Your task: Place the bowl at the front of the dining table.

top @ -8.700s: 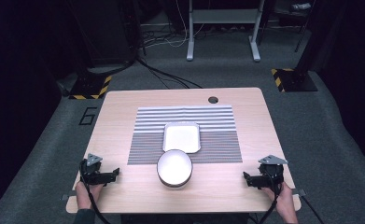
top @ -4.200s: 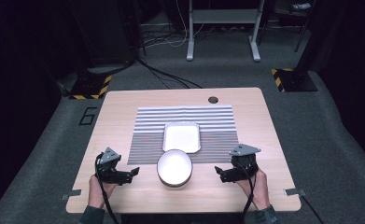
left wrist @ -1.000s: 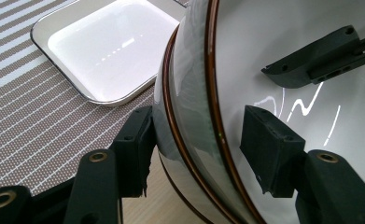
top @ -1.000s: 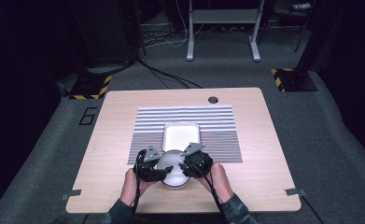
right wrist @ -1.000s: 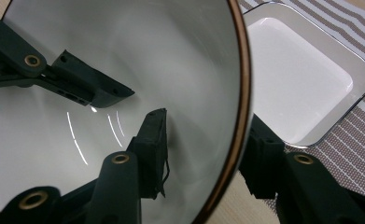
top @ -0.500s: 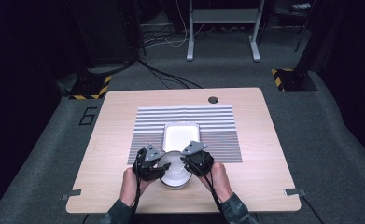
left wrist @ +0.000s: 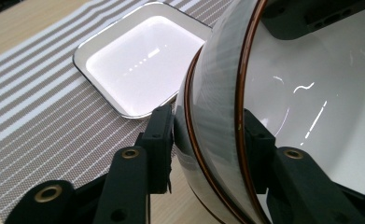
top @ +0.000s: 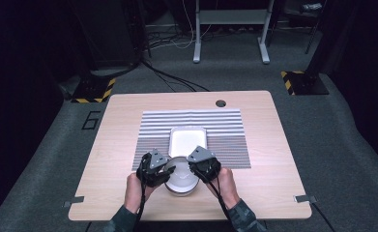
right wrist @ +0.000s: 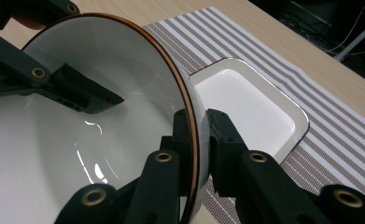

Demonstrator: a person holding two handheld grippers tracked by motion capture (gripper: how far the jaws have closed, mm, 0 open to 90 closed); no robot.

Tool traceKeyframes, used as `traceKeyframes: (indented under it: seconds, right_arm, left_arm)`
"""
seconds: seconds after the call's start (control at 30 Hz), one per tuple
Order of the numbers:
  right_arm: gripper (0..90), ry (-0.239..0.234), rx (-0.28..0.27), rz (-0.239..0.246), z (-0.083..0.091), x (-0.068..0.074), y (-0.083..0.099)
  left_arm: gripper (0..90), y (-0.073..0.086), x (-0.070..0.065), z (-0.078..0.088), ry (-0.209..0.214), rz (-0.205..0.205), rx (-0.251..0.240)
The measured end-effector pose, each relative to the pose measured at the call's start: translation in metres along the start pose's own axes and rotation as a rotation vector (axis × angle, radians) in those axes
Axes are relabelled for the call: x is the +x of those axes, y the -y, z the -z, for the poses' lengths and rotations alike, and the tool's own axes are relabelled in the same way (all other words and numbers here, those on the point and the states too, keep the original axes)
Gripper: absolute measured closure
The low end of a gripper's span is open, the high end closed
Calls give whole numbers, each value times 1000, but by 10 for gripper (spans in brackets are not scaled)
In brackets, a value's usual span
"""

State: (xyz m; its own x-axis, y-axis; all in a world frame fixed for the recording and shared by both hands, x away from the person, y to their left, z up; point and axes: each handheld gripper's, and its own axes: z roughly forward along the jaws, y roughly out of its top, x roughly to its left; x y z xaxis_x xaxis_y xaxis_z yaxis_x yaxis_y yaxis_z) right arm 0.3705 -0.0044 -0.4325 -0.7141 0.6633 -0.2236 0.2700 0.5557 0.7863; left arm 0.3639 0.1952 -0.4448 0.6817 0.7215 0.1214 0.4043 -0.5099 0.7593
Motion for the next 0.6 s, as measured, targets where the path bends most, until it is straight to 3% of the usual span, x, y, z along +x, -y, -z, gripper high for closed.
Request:
traceKeyframes:
  seconds: [0.23,0.6]
  right_arm:
    - [826,49,-50,46,5,5,-2]
    - [826,78,-94,84,10,7,-7]
  left_arm:
    - [654,-3,-1,4,-18,-14,-49]
    - [759,-8,-4,13,-41,-39,-88]
